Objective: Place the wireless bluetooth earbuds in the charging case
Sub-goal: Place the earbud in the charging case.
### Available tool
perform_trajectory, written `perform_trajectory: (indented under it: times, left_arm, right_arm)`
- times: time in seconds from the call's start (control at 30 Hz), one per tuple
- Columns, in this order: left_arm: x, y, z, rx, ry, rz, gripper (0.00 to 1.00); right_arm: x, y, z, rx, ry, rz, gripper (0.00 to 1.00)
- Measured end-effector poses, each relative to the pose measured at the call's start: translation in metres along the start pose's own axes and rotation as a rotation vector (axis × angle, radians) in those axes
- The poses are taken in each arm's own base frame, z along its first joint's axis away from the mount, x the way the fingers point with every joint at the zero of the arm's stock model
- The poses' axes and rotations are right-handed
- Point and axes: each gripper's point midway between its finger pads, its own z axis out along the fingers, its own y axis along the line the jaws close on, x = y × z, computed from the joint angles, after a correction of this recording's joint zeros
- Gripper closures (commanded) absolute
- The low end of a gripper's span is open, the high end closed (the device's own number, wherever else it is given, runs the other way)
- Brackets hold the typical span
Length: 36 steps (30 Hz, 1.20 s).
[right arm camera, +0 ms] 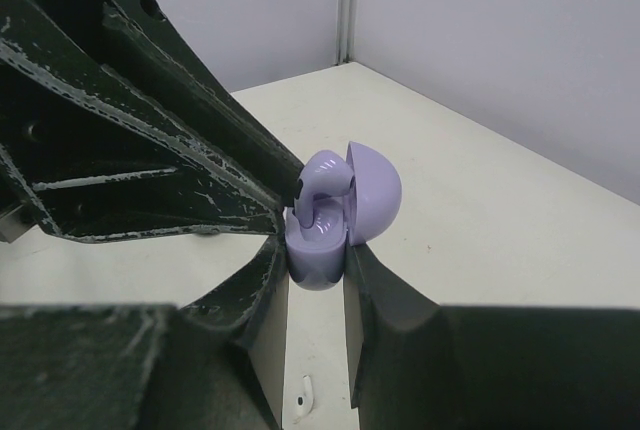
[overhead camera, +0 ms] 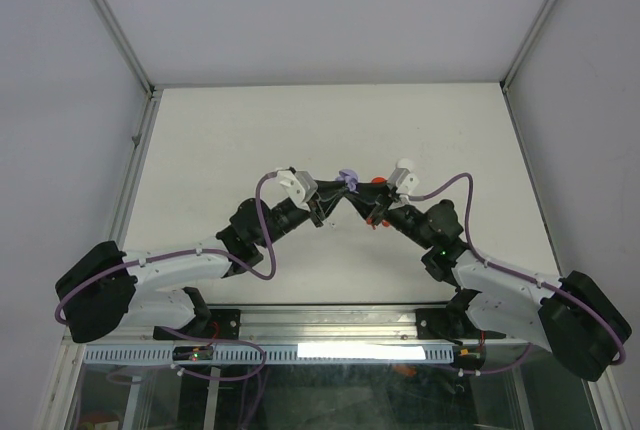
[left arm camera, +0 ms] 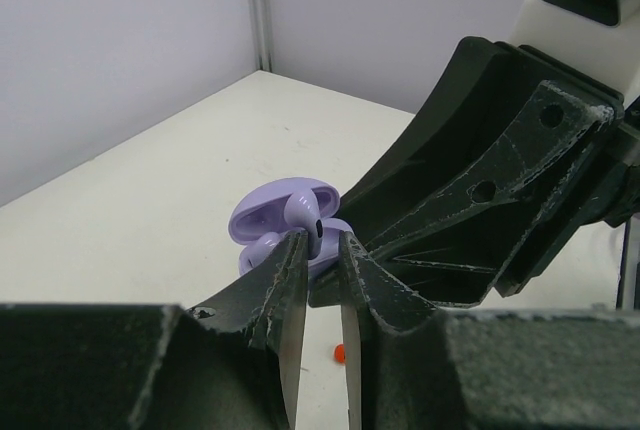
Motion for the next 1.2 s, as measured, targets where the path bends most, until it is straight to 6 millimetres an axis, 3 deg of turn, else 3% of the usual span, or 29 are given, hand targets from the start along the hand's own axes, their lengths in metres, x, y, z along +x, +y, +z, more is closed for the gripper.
perform_trajectory:
  times: [0.47,0.8,0.97,1.2]
  left_arm:
    - [-0.001,0.002,-0.005,-0.02,0.02,-0.036,0.72]
    - [0.002,0.004,-0.02,-0.054,0.124,-0.119,0.46]
    - [-0.016,0.012,-0.023,-0.028,0.146,-0.171,0.28]
    - [-0.04,0.031,-0.033,0.054,0.144,-0.262,0.19]
  right_arm:
    - [-0.001,-0.002,0.0,0.009,-0.004,-0.011,0.92]
    - [-0.014,0.0,0.003,-0.008,-0.036,-0.036,0.92]
    - [-0.022,0.004,0.003,-0.037,-0.049,-0.056,0.92]
    - [-0.014,0.016,0.002,-0.109,-0.003,-0.065,0.92]
